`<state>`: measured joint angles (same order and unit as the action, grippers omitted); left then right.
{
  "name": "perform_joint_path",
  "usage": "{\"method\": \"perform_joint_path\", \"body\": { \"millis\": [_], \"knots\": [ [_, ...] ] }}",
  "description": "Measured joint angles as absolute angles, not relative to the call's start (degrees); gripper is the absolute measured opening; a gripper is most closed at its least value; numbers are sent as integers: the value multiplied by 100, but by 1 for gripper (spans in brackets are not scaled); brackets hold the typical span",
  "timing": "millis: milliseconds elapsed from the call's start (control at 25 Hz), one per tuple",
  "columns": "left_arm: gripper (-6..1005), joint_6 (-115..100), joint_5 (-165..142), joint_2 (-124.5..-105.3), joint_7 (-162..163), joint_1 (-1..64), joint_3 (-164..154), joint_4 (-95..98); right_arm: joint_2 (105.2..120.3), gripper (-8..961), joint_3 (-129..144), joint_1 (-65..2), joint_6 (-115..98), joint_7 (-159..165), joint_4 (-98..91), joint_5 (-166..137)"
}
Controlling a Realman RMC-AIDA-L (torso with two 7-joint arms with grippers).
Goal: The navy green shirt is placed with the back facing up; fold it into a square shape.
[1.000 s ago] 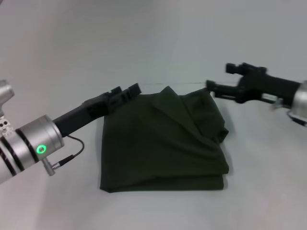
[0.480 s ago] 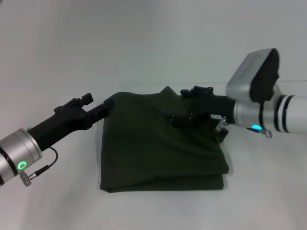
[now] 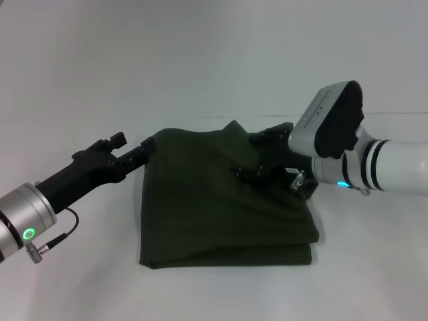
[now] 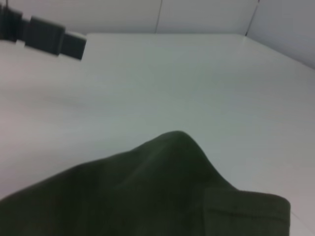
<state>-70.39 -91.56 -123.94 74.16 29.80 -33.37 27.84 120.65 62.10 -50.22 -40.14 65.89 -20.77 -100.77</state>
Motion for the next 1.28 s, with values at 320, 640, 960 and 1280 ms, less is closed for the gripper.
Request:
{"method": "perform_joint_path", "body": {
  "millis": [320, 640, 960, 1280],
  "knots": [
    [849, -7040, -9128, -12403, 7413, 2979, -3328, 2724, 12075, 754, 6476, -5014, -3795, 6535, -2067, -9937],
    [849, -7028, -9123, -12401, 7409, 2979, -3321, 2705, 12032, 314, 6466, -4961, -3896, 6586, -2065, -9786],
    [849, -7023, -9114, -12401, 7408, 2979, -3323, 2654, 11926, 35, 6285, -4741, -4314, 6737, -2134, -9101],
    [848, -6940, -9114, -12401, 7358, 2979, -3322, 2653, 11882, 19, 5875, -4527, -4635, 7124, -2196, -9089]
  ]
}}
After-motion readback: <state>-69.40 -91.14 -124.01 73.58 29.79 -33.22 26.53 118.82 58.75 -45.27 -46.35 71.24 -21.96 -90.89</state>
